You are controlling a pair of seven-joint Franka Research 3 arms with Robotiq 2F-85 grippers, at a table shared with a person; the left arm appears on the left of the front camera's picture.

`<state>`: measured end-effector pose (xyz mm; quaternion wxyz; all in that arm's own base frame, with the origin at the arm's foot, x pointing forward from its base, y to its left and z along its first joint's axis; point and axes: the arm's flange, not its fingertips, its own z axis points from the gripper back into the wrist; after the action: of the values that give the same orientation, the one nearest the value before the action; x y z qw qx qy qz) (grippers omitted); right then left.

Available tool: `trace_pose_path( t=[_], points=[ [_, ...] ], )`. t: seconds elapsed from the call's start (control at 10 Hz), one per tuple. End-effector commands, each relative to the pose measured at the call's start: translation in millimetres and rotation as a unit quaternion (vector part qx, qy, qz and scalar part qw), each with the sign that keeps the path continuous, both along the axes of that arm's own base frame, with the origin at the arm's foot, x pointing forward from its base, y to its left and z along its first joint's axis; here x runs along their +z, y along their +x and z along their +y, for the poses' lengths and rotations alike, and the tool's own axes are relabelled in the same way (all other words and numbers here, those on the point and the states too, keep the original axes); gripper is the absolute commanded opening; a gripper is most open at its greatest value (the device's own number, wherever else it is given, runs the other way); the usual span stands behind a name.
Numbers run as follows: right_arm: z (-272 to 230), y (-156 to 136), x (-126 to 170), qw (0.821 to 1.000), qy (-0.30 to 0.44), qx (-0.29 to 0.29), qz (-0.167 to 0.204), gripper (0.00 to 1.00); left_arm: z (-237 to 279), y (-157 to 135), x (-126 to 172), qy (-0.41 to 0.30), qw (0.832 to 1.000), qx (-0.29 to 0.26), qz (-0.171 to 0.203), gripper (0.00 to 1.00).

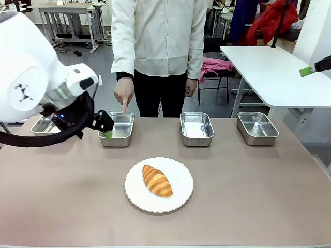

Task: Place the bread in the container.
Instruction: Place the Butter Roll into the Airtight Container indicated by the human.

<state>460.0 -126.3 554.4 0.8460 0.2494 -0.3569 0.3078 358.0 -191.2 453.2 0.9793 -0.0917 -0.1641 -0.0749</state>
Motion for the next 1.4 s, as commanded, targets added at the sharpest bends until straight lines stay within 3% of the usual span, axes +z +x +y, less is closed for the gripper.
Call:
trace_pose_path(
  t=[0.0,0.5,0.9,1.0,1.3],
  points=[
    [0,0,1,1.0,-0.001,0.004,-0.003,1.0,6,-5,10,0.009,1.0,-0.019,-0.019,1.0],
    [0,0,1,1.0,-0.001,0.004,-0.003,1.0,0,-2,11,0.003,1.0,-0.012,-0.015,1.0],
    [0,0,1,1.0,-0.001,0.004,-0.003,1.0,-80,8,-25,0.003,0.991,0.132,-0.016,1.0],
    [0,0,1,1.0,-0.001,0.004,-0.003,1.0,-98,6,-33,0.0,0.982,0.19,-0.015,1.0],
    [0,0,1,1.0,-0.001,0.004,-0.003,1.0,-132,0,-61,-0.036,0.96,0.278,0.02,1.0]
  ],
)
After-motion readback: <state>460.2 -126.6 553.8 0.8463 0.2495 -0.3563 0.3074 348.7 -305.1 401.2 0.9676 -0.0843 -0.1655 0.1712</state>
